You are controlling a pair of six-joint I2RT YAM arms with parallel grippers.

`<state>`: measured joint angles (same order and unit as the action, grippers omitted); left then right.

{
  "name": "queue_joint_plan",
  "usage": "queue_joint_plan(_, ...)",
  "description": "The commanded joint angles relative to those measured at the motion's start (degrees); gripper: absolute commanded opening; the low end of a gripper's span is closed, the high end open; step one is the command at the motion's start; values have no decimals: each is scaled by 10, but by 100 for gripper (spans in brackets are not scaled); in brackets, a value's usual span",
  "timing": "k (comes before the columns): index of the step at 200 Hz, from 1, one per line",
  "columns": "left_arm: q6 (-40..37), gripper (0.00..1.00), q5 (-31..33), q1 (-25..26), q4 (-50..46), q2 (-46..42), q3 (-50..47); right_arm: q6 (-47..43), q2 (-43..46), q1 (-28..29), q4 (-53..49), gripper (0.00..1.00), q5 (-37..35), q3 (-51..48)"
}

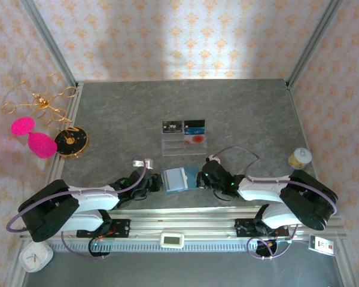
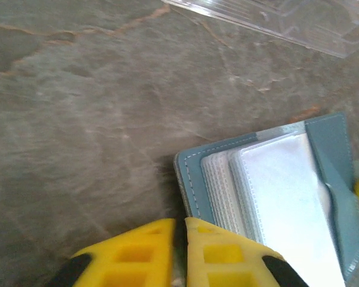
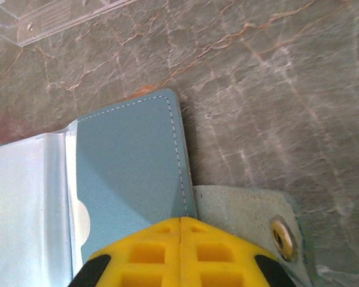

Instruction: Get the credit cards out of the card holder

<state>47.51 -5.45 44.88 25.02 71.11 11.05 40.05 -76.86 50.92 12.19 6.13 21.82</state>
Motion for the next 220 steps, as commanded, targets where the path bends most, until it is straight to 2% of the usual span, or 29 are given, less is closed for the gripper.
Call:
queue_joint_plan(1, 13, 16, -45, 2, 81, -8, -14, 1, 11, -1, -6, 0, -8, -9)
queue_joint_plan(55, 55, 20, -79, 3, 222, 18, -54, -1, 0, 5, 26, 1, 15, -5)
queue_joint_plan(109, 77, 19, -92, 3, 283, 47, -60, -21, 21, 29, 32, 8, 23, 11)
queue_joint_plan(121, 78, 19, -96, 3, 287, 54, -59, -31, 24, 38, 35, 15, 25, 16)
queue_joint_plan(148, 81, 18, -104, 3, 305, 74, -58, -51, 4, 64, 36, 46, 24, 42)
queue_joint_plan(177, 85, 16, -109, 3, 318, 88, -59, -60, -37, 79, 24, 62, 13, 77)
queue_joint_plan(220, 81, 16, -110, 3, 308, 83, -53, -72, -91, 80, -26, 64, -12, 110)
